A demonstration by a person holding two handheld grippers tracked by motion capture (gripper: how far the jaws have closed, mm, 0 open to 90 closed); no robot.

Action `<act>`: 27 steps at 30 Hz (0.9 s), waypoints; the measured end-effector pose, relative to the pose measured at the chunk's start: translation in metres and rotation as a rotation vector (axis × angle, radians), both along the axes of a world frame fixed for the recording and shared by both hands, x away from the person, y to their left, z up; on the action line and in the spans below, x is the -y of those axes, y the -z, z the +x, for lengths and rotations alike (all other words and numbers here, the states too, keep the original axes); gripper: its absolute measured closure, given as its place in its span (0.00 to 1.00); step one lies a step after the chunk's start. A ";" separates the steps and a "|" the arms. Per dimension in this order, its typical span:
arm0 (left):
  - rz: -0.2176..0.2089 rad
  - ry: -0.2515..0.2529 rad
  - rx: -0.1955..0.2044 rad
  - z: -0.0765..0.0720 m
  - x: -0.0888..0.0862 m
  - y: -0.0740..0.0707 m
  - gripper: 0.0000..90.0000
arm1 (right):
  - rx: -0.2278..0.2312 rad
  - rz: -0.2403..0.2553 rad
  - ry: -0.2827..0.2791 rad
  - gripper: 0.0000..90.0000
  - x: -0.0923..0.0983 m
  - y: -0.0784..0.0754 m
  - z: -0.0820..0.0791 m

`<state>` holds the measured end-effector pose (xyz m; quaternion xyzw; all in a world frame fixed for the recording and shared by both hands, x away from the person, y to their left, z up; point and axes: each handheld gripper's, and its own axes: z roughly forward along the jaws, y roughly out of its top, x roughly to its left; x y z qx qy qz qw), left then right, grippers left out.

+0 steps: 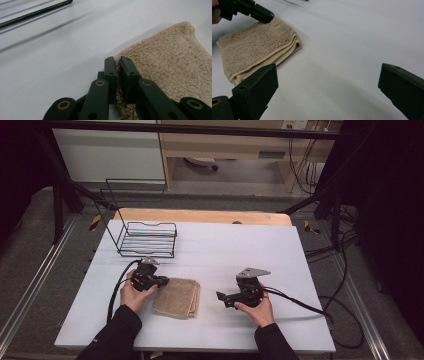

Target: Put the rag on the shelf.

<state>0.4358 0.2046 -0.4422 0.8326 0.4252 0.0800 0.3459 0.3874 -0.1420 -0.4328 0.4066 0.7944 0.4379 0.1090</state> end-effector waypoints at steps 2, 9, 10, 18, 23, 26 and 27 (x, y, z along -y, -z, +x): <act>-0.006 0.003 0.008 -0.001 -0.001 0.001 0.93 | 0.003 0.003 0.007 0.04 -0.004 -0.002 0.002; -0.001 0.009 0.020 -0.001 -0.001 0.002 0.93 | 0.015 -0.002 0.004 0.03 -0.032 -0.010 0.012; 0.006 0.012 0.023 -0.001 -0.001 0.002 0.93 | 0.019 0.005 0.005 0.03 -0.036 -0.011 0.013; 0.008 0.018 0.031 -0.002 0.000 0.002 0.92 | 0.013 -0.008 0.025 0.07 -0.068 -0.010 0.032; 0.011 0.020 0.035 -0.002 0.000 0.002 0.92 | -0.015 -0.025 0.004 0.15 -0.084 -0.002 0.040; 0.014 0.022 0.037 -0.002 0.000 0.002 0.92 | -0.030 -0.047 -0.011 0.24 -0.094 0.004 0.043; 0.014 0.023 0.037 -0.002 0.000 0.002 0.92 | -0.031 -0.053 -0.012 0.27 -0.096 0.005 0.043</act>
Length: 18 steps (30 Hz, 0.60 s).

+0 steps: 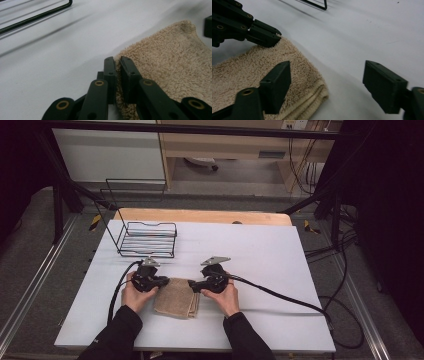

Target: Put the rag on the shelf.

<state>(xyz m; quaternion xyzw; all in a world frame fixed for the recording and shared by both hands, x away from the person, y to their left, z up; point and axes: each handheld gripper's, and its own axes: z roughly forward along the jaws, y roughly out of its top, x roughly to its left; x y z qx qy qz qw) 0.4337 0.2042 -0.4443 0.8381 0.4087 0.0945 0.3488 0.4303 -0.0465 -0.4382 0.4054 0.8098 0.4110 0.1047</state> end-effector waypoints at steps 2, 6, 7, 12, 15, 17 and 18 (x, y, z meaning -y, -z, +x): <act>0.001 0.002 0.002 0.000 0.000 0.000 0.92 | -0.002 0.002 -0.003 0.34 -0.004 0.004 0.001; 0.011 0.007 0.010 0.000 0.000 0.000 0.92 | -0.025 -0.007 0.007 0.47 -0.005 0.007 0.001; 0.012 0.009 0.012 0.000 0.000 0.000 0.92 | -0.029 -0.018 0.005 0.50 -0.005 0.008 0.001; 0.015 0.009 0.014 0.000 0.000 0.000 0.92 | -0.056 -0.017 -0.001 0.60 -0.006 0.010 0.000; 0.011 0.013 0.014 0.000 0.000 0.000 0.92 | -0.074 -0.010 0.005 0.64 -0.006 0.010 0.001; 0.009 0.015 0.013 0.000 -0.001 0.000 0.91 | -0.089 -0.002 0.008 0.68 -0.006 0.011 0.002; 0.003 0.016 0.010 0.000 -0.001 0.001 0.91 | -0.095 -0.001 0.008 0.69 -0.006 0.011 0.002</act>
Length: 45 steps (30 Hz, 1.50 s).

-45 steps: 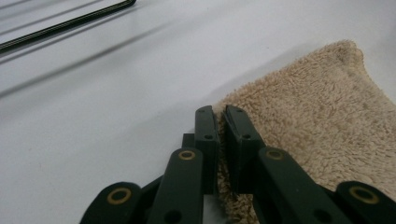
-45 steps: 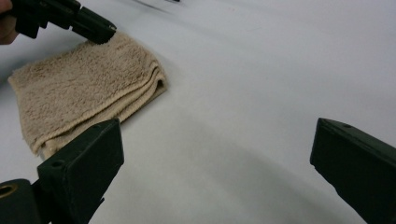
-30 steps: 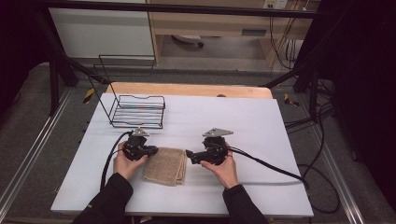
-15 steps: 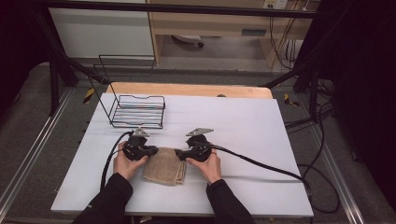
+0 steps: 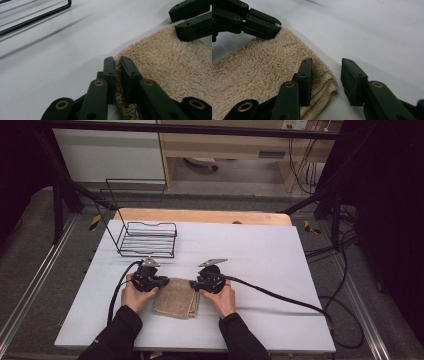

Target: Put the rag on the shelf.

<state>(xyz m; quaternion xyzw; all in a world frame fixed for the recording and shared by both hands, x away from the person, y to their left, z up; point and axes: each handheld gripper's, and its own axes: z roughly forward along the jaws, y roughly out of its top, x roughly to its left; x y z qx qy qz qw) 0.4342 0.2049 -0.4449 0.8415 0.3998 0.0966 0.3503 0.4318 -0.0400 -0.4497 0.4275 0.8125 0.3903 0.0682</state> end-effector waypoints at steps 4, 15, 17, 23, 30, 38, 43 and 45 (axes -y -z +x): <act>0.001 0.006 0.004 0.000 0.000 0.000 0.91 | -0.027 0.020 0.008 0.77 -0.002 0.002 -0.001; 0.005 0.006 0.007 0.000 0.000 0.000 0.90 | -0.091 0.052 0.012 0.92 -0.002 0.001 -0.001; 0.010 0.013 0.013 0.000 0.000 0.000 0.90 | -0.097 0.054 0.012 0.93 -0.002 0.001 0.000; 0.001 0.006 0.001 0.000 0.000 0.000 0.92 | -0.107 0.062 0.016 0.94 -0.002 -0.001 0.000; -0.042 -0.008 -0.009 0.000 -0.004 -0.003 0.95 | -0.066 0.072 -0.008 0.95 0.001 -0.008 -0.002; -0.101 0.005 0.060 -0.010 -0.012 -0.021 0.95 | -0.012 0.107 -0.030 0.95 0.005 -0.021 -0.010; -0.121 0.013 0.077 -0.015 -0.015 -0.027 0.95 | 0.023 0.125 -0.050 0.95 0.006 -0.027 -0.015; -0.126 0.014 0.082 -0.017 -0.016 -0.029 0.95 | 0.032 0.131 -0.055 0.95 0.007 -0.030 -0.018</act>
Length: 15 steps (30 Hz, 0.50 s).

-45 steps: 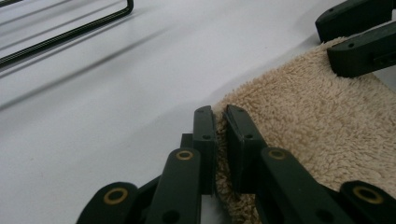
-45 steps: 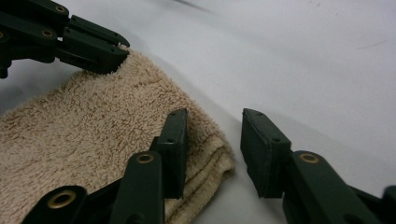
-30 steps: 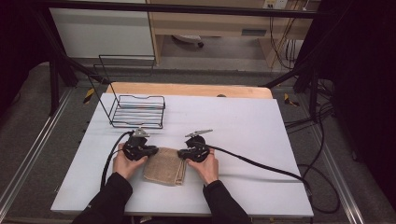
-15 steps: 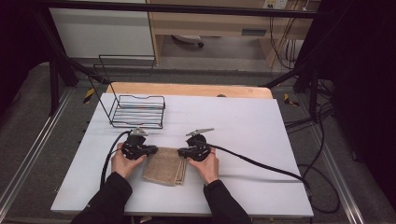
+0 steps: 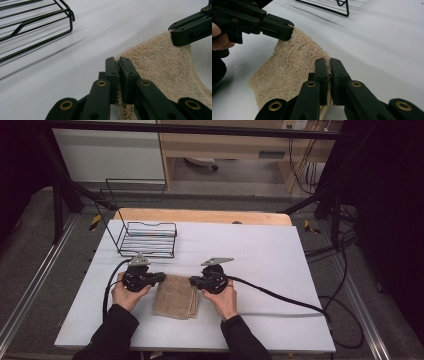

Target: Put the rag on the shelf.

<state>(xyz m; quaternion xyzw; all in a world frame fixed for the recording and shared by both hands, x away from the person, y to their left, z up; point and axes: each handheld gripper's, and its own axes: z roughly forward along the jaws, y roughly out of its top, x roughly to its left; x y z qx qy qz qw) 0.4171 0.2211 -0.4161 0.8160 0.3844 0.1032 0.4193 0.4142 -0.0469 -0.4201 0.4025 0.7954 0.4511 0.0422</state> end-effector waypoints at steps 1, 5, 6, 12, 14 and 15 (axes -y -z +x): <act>-0.004 0.002 0.002 -0.001 0.000 -0.001 0.95 | 0.001 0.003 -0.002 0.95 0.000 -0.001 -0.001; -0.012 0.008 0.013 -0.006 -0.002 -0.006 0.95 | 0.023 0.014 -0.013 0.95 0.002 -0.005 -0.005; -0.016 0.008 0.016 -0.007 -0.003 -0.008 0.95 | 0.025 0.021 -0.015 0.95 0.002 -0.006 -0.006; -0.023 0.009 0.029 -0.012 -0.003 -0.013 0.95 | 0.046 0.029 -0.024 0.95 0.003 -0.012 -0.009; -0.027 0.006 0.035 -0.013 -0.004 -0.016 0.95 | 0.063 0.030 -0.025 0.95 0.004 -0.014 -0.010; -0.028 0.006 0.040 -0.014 -0.004 -0.017 0.95 | 0.068 0.032 -0.028 0.95 0.004 -0.015 -0.010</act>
